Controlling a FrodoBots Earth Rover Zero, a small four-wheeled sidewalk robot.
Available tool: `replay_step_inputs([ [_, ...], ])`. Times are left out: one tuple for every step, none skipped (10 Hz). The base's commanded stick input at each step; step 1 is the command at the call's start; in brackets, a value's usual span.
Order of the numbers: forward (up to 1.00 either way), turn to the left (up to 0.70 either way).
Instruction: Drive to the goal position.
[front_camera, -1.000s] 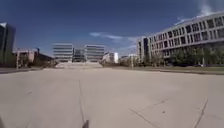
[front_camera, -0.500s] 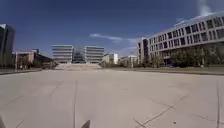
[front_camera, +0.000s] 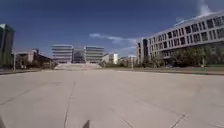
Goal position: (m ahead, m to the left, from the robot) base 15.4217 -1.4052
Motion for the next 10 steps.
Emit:
replay_step_inputs([
  [0.54, -0.01],
  [0.54, -0.01],
  [0.54, -0.01],
  [0.54, -0.01],
  [0.54, -0.01],
  [0.54, -0.01],
  [0.54, -0.01],
  [0.54, -0.01],
  [0.54, -0.01],
  [0.55, -0.01],
])
